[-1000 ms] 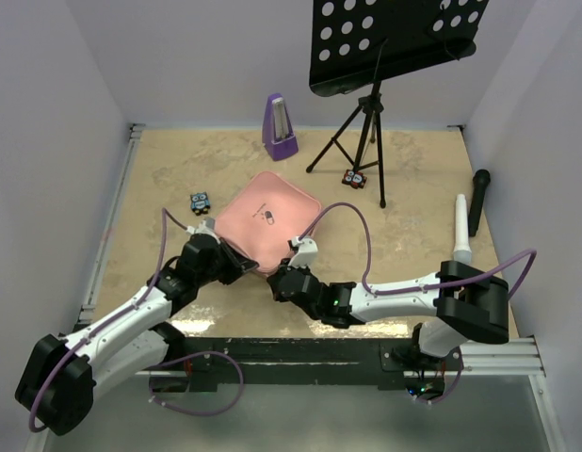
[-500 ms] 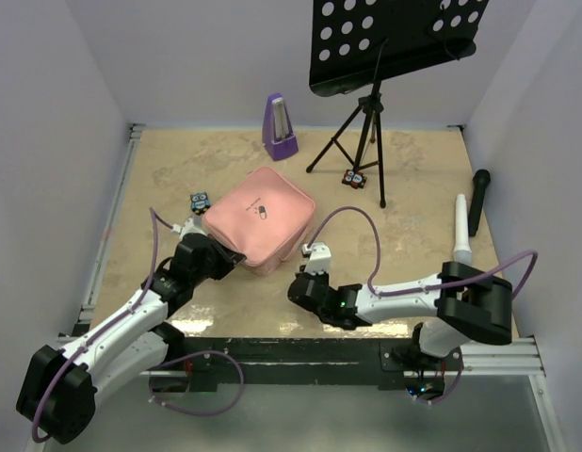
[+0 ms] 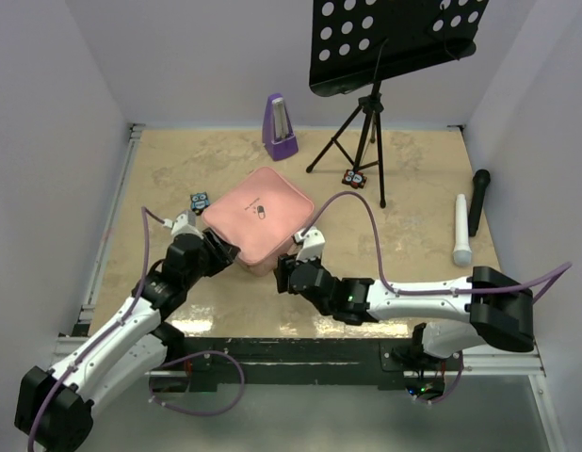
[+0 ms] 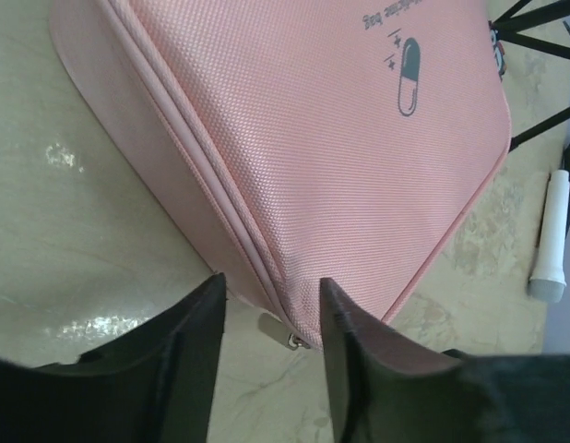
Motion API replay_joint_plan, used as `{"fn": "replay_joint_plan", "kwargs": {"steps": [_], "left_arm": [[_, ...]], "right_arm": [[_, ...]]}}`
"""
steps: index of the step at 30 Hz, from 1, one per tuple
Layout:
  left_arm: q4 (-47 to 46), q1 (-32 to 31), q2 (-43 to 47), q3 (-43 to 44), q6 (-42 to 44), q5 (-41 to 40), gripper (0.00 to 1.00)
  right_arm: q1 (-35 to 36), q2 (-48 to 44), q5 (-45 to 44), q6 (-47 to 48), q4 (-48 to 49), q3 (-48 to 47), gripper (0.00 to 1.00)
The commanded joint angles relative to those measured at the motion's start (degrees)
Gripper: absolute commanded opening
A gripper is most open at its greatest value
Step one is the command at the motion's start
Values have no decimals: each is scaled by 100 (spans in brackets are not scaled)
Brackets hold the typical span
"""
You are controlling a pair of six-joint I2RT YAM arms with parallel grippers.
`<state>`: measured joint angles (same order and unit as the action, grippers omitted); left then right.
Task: Organize the medicine kit
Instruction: Adjust the medicine box at the center of the board.
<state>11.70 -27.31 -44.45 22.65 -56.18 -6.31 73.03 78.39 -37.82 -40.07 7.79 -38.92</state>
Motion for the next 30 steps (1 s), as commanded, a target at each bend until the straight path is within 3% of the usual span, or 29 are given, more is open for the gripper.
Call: {"fn": "replay_joint_plan", "kwargs": {"steps": [1,8,14,24,30], "left_arm": [[262,50,506,126,643,-249,55],[-553,42,1578,-743,960,795,55],[-1582,33,1852,-1377,1056,1517,54],[-2760,-2,1430,-1817,1136,1984,53],[-2411,-20,1517,-1808,1215,1607,50]], "right_arm": [[18,45,-199,614,-58,-617,61],[-342,299,-261,1045,-243,-1161,62],[-1186,326,389,1352,-331,-1469,62],[-1502,326,697,1424,-367,-1540,68],[-1564,273,750,1502,-357,-1566,68]]}}
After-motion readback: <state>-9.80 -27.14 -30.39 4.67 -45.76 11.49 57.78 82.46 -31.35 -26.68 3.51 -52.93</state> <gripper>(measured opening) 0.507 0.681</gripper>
